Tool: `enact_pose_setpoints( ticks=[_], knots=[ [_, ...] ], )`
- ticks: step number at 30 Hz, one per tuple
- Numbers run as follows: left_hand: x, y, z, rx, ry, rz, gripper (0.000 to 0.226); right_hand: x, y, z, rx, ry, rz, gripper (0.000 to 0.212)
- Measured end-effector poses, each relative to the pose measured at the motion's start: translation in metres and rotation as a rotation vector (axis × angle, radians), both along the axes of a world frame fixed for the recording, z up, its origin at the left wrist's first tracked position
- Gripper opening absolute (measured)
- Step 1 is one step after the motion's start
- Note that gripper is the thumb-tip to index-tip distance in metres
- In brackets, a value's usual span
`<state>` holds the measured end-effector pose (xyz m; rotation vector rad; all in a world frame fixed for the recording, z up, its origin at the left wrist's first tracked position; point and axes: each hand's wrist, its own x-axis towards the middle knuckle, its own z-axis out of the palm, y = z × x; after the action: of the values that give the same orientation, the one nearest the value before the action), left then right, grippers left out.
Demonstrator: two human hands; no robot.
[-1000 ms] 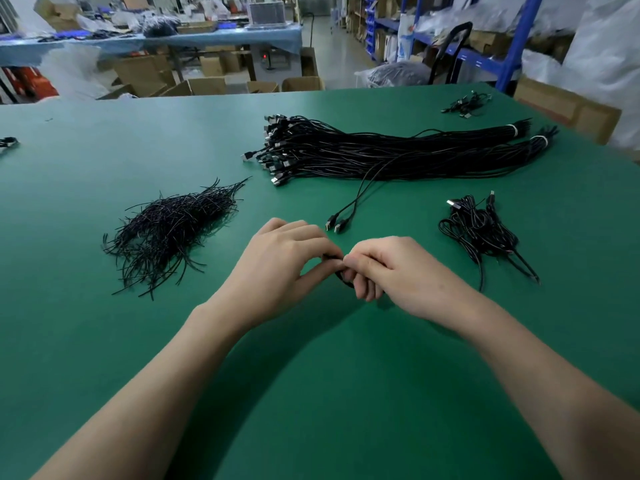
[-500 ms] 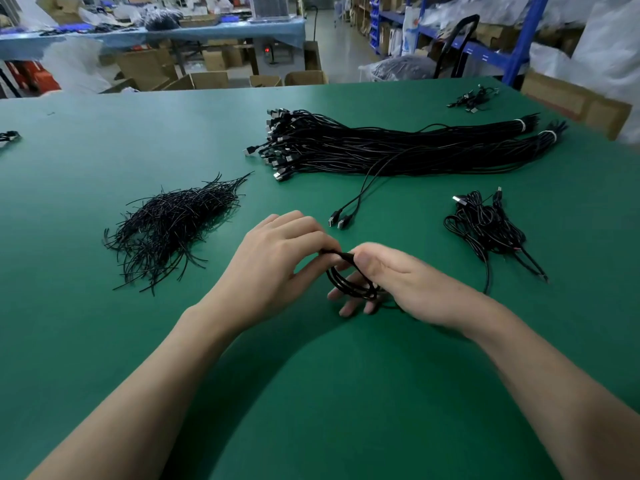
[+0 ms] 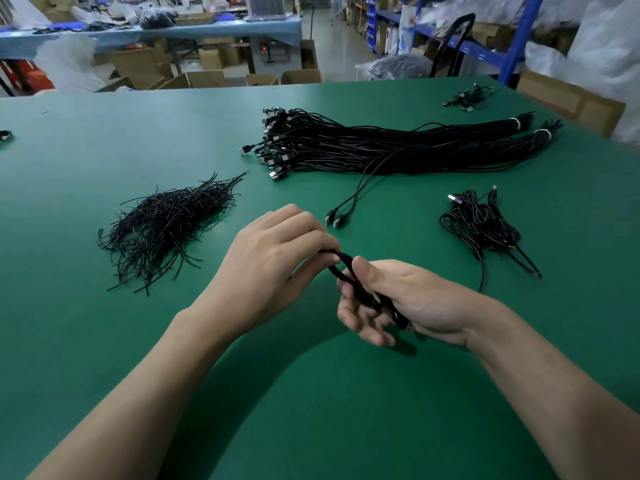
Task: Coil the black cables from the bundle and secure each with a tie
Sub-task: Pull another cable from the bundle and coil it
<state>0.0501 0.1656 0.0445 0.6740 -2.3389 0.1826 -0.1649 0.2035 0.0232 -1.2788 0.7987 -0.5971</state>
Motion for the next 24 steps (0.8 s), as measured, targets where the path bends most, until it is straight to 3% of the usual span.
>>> enact_pose_setpoints(
  ticks=[3, 10, 16, 21, 24],
  knots=[
    [0.001, 0.0, 0.001, -0.029, -0.014, 0.007, 0.019, 0.002, 0.0, -0.001, 0.037, -0.041, -0.013, 0.04],
    [0.002, 0.002, 0.002, -0.103, -0.073, 0.022, 0.024, 0.0, 0.002, -0.003, 0.051, 0.024, -0.009, 0.054],
    [0.003, 0.0, -0.002, -0.114, -0.097, 0.043, 0.022, 0.004, 0.0, -0.007, -0.205, 0.19, -0.083, 0.036],
    [0.003, 0.0, -0.003, -0.09, -0.103, 0.062, 0.026, 0.004, 0.0, -0.011, -0.347, 0.294, -0.145, 0.041],
    [0.004, -0.001, -0.003, -0.071, -0.193, 0.109, 0.027, 0.003, 0.0, -0.009, -0.583, 0.631, -0.202, 0.037]
  ],
)
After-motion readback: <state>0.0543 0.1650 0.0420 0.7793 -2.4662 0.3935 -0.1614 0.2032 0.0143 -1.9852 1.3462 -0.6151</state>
